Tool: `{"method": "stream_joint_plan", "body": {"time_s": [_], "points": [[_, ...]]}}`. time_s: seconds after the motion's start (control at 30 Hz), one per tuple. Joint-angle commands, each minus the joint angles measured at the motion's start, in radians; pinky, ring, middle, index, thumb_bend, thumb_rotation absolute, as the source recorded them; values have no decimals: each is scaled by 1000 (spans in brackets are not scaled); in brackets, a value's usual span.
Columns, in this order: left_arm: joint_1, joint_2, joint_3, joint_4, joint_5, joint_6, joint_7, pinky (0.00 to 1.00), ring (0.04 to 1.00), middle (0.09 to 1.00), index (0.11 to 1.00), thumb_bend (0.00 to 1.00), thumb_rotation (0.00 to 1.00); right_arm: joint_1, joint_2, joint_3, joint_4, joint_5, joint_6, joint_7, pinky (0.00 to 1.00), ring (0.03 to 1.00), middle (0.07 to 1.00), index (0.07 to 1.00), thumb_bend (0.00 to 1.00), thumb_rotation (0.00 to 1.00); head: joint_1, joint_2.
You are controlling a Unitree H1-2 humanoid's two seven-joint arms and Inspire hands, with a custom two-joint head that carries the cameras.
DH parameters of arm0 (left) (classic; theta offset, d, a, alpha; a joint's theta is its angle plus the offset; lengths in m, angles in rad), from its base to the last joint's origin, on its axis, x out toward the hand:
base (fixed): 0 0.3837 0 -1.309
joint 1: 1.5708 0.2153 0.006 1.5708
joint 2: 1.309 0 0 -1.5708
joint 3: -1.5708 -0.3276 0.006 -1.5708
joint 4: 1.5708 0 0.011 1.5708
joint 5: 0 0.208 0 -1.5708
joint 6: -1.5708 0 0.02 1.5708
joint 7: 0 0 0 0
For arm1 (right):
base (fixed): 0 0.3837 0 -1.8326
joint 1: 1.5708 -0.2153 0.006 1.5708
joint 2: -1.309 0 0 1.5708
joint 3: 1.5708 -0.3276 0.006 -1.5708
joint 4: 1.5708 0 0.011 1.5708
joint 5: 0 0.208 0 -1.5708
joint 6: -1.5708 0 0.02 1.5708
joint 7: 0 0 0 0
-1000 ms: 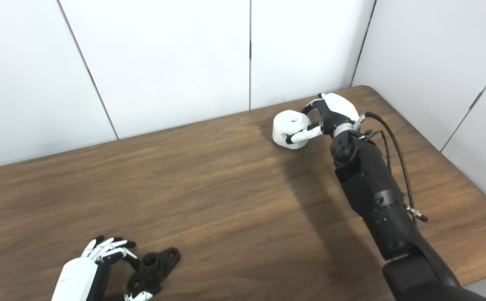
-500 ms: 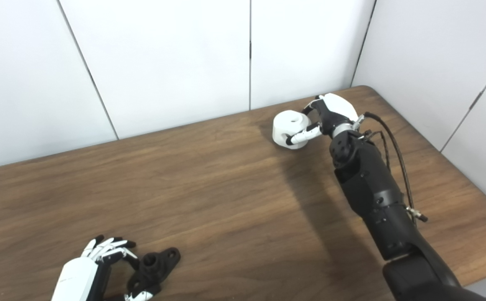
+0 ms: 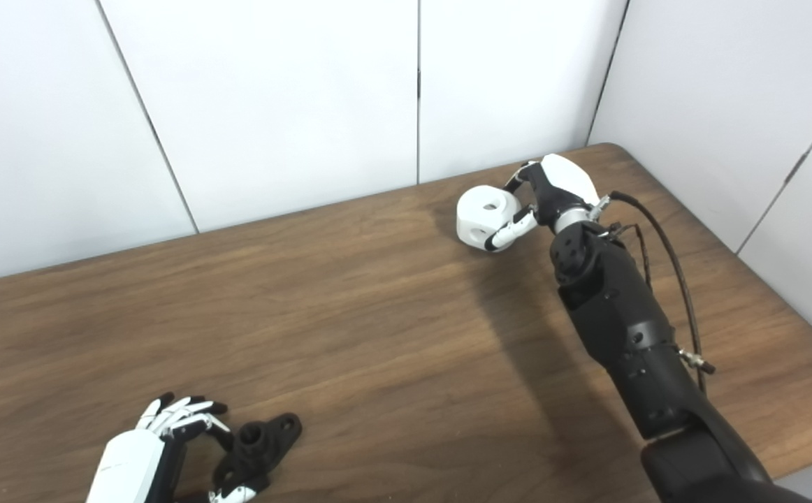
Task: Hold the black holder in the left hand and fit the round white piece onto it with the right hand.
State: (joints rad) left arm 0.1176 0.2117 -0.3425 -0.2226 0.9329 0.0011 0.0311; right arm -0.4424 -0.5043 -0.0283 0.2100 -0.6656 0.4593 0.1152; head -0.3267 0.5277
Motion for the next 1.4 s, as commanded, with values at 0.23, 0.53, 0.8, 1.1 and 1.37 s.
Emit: {"method": "stream_joint_plan", "body": {"time_s": [0.23, 0.53, 0.8, 1.1, 1.37], "points": [[7, 8, -8, 15, 29, 27, -35, 949, 835, 753, 485, 521, 44, -27, -40, 16, -20, 16, -23, -62, 1000, 1000, 886, 487, 521, 133, 7, 0], [8, 6, -12, 14, 38, 30, -35, 941, 832, 747, 485, 521, 45, -15, -52, 34, -100, 30, -24, -33, 1000, 1000, 880, 487, 523, 134, 26, 8], [4, -3, -21, 1, 52, 47, -54, 944, 833, 747, 485, 521, 45, -20, -83, 76, -266, 3, 10, 142, 1000, 988, 869, 487, 522, 138, 79, 22], [4, -20, -39, -6, 67, 66, -56, 942, 838, 749, 485, 521, 45, -22, -52, 60, -446, -74, 10, 386, 1000, 972, 858, 487, 524, 138, 176, 41], [2, -39, -63, 4, 92, 85, -48, 962, 853, 759, 485, 521, 47, -26, -36, 66, -584, -100, 10, 583, 1000, 957, 850, 485, 524, 139, 257, 66]]}}
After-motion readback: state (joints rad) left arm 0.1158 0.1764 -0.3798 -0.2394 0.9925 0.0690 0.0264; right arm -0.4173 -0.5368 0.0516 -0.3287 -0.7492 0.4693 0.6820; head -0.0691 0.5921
